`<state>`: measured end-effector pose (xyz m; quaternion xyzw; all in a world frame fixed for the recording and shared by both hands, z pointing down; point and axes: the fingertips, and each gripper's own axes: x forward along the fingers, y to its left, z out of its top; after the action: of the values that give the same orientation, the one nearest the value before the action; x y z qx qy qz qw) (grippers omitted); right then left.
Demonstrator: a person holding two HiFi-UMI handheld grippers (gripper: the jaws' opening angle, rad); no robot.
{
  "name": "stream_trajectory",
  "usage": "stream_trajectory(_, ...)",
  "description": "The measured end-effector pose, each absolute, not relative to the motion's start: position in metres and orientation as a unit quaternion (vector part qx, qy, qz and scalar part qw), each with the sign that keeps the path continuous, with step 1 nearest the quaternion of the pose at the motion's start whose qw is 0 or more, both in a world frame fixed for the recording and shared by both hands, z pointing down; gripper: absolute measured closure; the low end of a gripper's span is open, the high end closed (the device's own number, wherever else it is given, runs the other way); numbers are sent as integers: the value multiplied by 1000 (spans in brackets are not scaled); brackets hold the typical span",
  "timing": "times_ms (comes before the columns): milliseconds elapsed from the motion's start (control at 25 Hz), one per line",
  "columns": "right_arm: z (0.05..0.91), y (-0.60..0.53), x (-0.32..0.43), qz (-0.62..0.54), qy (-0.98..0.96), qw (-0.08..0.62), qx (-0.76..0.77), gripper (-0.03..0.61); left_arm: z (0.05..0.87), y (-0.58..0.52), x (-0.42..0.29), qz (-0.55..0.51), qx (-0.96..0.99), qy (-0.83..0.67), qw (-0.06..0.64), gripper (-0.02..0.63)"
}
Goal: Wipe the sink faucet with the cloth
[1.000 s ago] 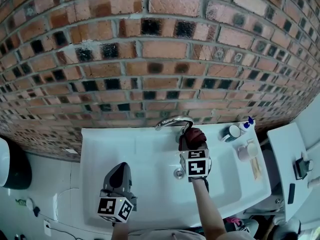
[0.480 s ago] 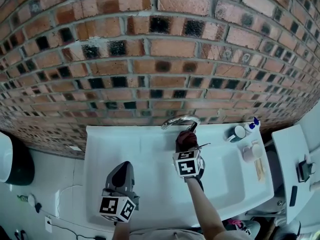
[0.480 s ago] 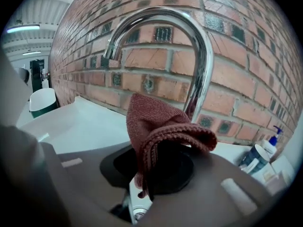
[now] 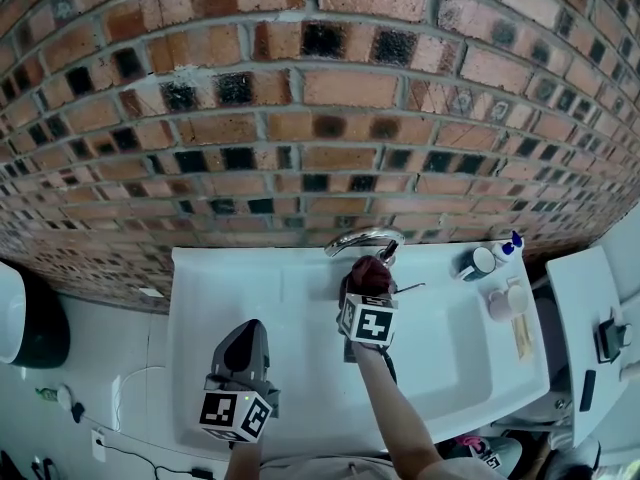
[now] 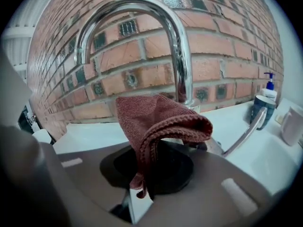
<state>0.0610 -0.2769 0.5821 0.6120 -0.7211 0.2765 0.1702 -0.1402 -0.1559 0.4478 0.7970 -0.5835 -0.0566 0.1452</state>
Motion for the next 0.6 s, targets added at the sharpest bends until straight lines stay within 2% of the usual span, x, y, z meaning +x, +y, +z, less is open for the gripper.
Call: stream_trajectory(600, 588, -272, 52, 240, -735, 220, 595, 526, 452, -159, -144, -59, 796, -584, 149, 607)
